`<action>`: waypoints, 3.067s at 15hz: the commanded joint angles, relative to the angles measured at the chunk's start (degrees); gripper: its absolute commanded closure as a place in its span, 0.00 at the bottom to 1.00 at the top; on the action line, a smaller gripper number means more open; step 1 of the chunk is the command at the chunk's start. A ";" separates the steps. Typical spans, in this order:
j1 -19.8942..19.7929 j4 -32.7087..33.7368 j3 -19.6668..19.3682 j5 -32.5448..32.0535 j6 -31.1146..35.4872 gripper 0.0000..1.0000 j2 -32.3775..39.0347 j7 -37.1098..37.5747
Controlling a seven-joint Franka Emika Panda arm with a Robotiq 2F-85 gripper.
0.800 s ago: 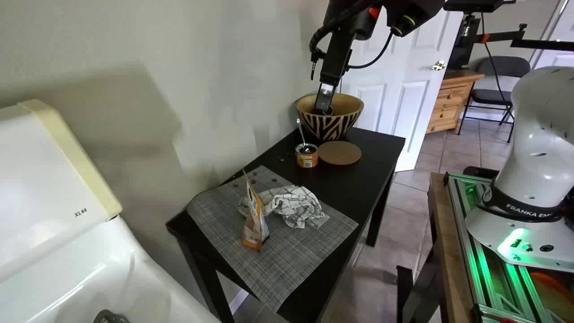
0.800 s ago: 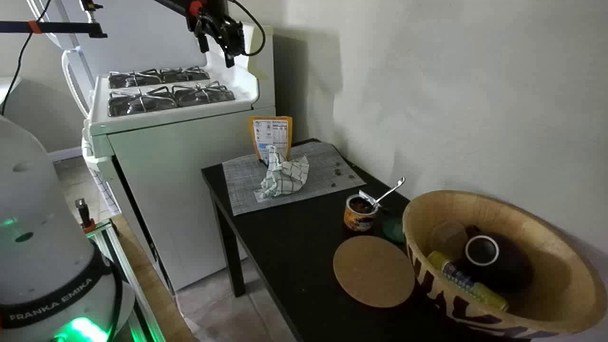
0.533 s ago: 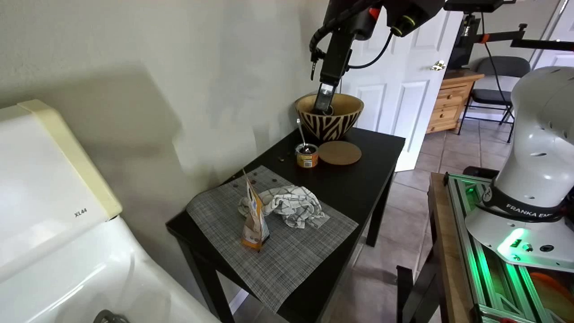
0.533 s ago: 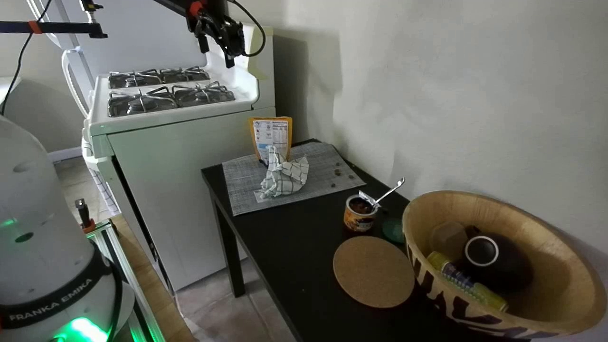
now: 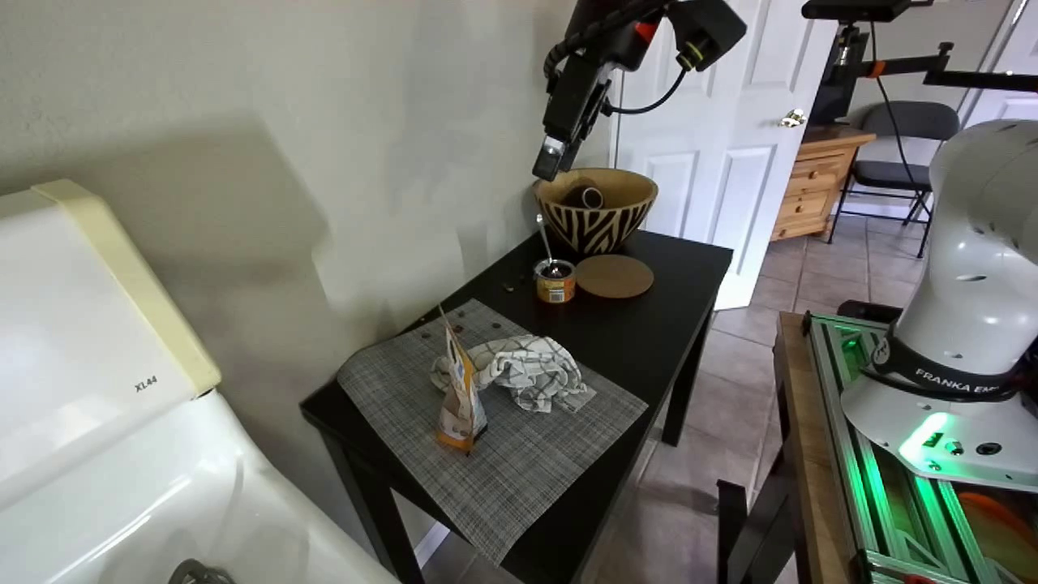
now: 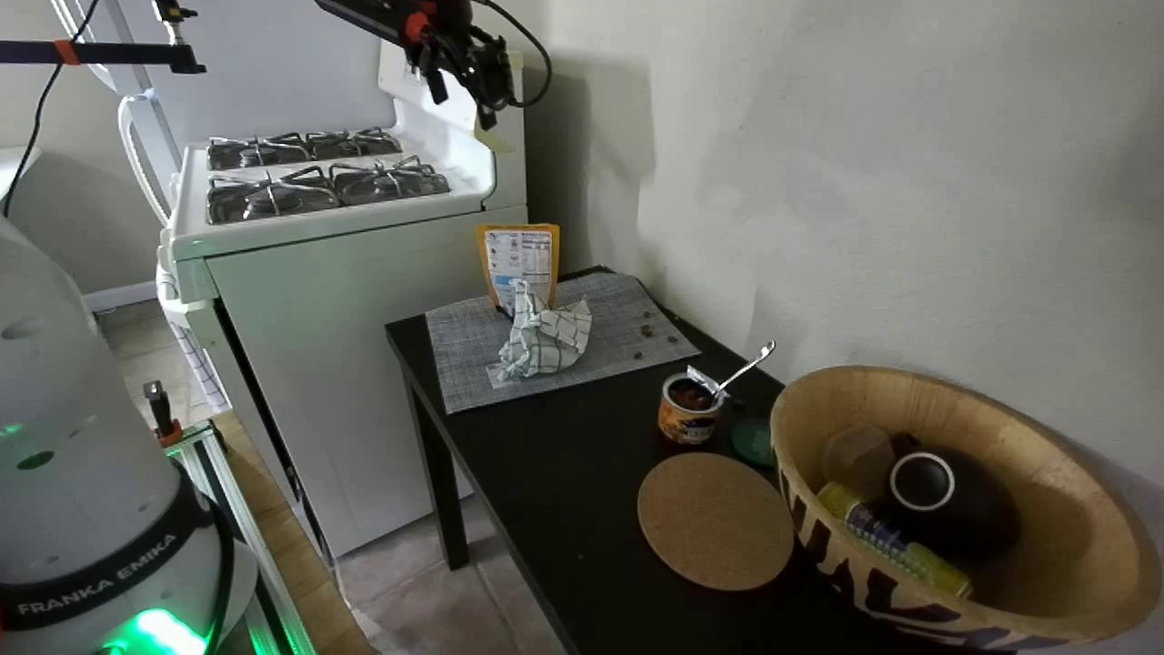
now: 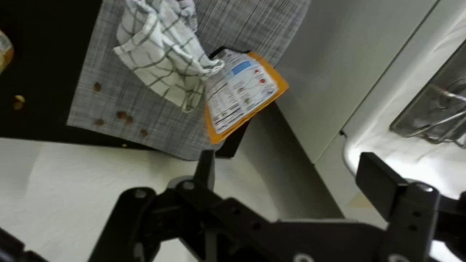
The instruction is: Move the mug to the table
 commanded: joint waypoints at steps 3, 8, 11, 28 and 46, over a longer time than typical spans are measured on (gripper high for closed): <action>-12.29 -1.98 -3.03 -11.74 10.79 0.00 6.76 3.83; -25.56 -1.04 -6.53 -25.18 17.49 0.00 13.98 10.38; -34.00 2.94 -6.12 -39.25 19.00 0.00 18.26 18.11; -31.38 16.42 -17.15 -49.04 7.98 0.00 32.44 4.68; -29.50 30.24 -21.75 -55.27 15.83 0.00 50.46 -5.37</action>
